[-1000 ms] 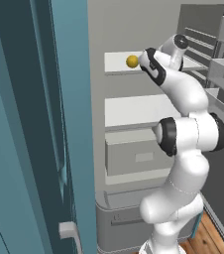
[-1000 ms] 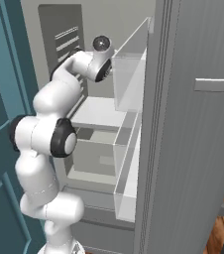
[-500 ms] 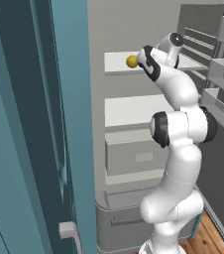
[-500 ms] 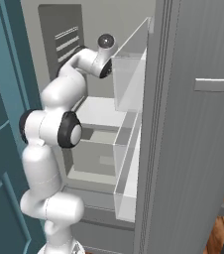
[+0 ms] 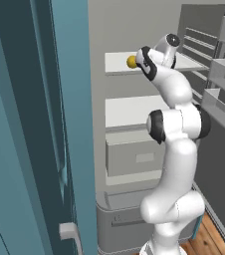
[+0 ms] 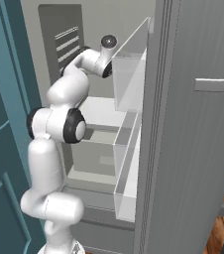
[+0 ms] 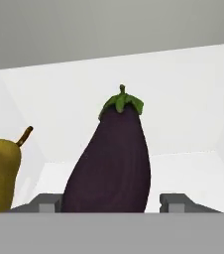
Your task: Move the eggplant and pear from the top shelf to the second highest shelf to make space. Then, place the pitcher from the counter on the cleared top shelf.
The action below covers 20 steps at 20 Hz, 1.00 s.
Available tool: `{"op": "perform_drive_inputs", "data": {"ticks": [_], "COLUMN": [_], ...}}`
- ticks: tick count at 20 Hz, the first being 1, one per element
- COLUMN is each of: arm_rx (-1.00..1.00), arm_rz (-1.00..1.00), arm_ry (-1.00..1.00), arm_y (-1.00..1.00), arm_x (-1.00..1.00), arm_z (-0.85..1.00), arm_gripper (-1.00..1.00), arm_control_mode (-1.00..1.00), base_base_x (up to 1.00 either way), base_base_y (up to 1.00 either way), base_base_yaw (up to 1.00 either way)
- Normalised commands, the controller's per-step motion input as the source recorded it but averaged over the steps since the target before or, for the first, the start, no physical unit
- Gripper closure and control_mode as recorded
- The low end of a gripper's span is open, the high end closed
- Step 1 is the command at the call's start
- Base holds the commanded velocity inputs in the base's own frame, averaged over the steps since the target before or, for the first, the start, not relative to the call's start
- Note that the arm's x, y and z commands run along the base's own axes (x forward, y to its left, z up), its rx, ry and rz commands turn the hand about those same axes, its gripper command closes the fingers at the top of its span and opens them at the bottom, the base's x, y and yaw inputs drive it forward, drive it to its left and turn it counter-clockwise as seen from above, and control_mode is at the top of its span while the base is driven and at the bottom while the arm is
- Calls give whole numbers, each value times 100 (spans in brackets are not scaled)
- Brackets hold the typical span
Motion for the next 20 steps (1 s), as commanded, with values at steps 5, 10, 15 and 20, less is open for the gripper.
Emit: {"op": "perform_drive_inputs", "data": {"ticks": [5, 10, 15, 20], "arm_rx": [0, 0, 0, -4], "arm_rz": [0, 0, 1, 0], "arm_ry": [4, 3, 0, -1], "arm_y": [0, 0, 3, 11], "arm_x": [23, 7, -49, -93], "arm_z": [-22, -26, -23, -26], "arm_gripper": [100, 100, 100, 100], "arm_control_mode": [-100, -100, -100, -100], "base_base_x": [0, 0, 0, 0], "base_base_y": [0, 0, 0, 0], "base_base_yaw": [0, 0, 0, 0]}}
